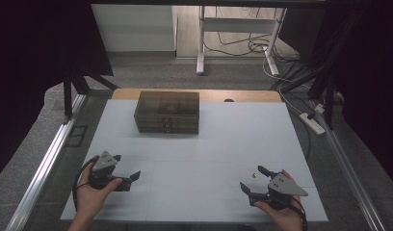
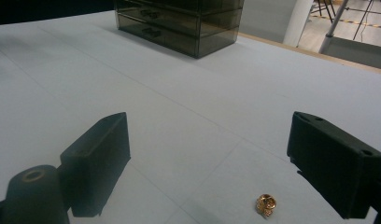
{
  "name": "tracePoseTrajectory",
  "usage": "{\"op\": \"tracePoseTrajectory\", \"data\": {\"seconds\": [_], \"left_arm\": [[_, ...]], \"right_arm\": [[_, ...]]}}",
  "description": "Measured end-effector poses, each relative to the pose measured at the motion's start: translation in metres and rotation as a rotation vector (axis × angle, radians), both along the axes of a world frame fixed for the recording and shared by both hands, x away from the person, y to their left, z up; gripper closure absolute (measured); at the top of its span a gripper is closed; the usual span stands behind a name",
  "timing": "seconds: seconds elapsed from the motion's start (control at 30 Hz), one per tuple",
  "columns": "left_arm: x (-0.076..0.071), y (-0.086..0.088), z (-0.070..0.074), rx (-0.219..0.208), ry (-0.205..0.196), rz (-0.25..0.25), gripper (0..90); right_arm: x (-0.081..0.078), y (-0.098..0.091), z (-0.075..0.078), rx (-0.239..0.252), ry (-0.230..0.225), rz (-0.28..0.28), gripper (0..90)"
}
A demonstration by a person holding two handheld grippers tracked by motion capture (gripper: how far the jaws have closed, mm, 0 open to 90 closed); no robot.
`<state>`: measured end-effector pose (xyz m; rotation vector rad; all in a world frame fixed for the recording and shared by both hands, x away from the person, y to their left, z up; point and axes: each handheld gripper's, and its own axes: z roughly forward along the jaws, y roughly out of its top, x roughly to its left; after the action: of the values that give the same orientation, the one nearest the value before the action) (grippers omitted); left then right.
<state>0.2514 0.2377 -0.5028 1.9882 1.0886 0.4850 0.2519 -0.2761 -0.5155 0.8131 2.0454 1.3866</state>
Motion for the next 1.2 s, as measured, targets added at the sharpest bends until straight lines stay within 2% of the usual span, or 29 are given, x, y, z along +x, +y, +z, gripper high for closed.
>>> {"op": "tracePoseTrajectory", "data": {"seconds": [0.27,0.43,0.47,0.5,0.53,0.63,0.67,0.73,0.77,0.8,0.93,1.0,1.03,1.07,1.13,1.2], "left_arm": [[0.006,-0.005,0.005,0.039,-0.023,0.000,6.5],[0.012,-0.010,0.008,0.069,-0.040,-0.007,12.3],[0.014,-0.011,0.009,0.084,-0.049,0.000,17.7],[0.018,-0.016,0.011,0.119,-0.077,0.002,20.4],[0.021,-0.018,0.012,0.135,-0.091,0.002,23.1],[0.030,-0.029,0.014,0.207,-0.146,-0.015,32.6],[0.030,-0.029,0.014,0.207,-0.146,-0.015,36.0],[0.037,-0.038,0.015,0.251,-0.179,-0.033,41.3],[0.044,-0.048,0.017,0.299,-0.210,-0.054,43.6],[0.048,-0.053,0.018,0.318,-0.226,-0.065,46.1],[0.060,-0.065,0.021,0.373,-0.255,-0.092,55.1],[0.069,-0.072,0.021,0.423,-0.289,-0.107,58.1],[0.078,-0.079,0.021,0.472,-0.309,-0.117,59.2],[0.078,-0.079,0.021,0.472,-0.309,-0.117,59.7],[0.092,-0.087,0.021,0.521,-0.329,-0.128,61.6],[0.096,-0.090,0.021,0.530,-0.335,-0.131,62.6]], "right_arm": [[0.003,-0.002,-0.001,-0.010,0.000,-0.003,12.9],[0.005,-0.002,0.000,-0.013,0.001,-0.017,12.9],[0.004,-0.002,0.001,-0.015,0.001,-0.020,12.9],[0.004,-0.002,0.001,-0.017,0.000,-0.023,12.9],[0.004,-0.002,0.002,-0.016,-0.002,-0.022,12.9],[0.005,-0.001,0.002,-0.020,-0.001,-0.019,12.9],[0.005,0.000,0.001,-0.018,0.000,-0.018,12.9],[0.004,0.000,0.001,-0.017,-0.001,-0.014,12.9],[0.004,0.000,0.001,-0.016,-0.001,-0.013,12.9],[0.004,0.000,0.002,-0.016,-0.002,-0.012,12.9],[0.004,0.000,0.002,-0.013,-0.001,-0.016,12.9],[0.004,0.000,0.002,-0.013,0.000,-0.014,12.9],[0.004,0.000,0.002,-0.011,0.000,-0.013,12.9],[0.004,0.000,0.002,-0.011,0.000,-0.013,12.9],[0.004,-0.001,0.002,-0.011,-0.002,-0.013,12.9],[0.004,-0.001,0.002,-0.010,-0.002,-0.014,12.9]]}}
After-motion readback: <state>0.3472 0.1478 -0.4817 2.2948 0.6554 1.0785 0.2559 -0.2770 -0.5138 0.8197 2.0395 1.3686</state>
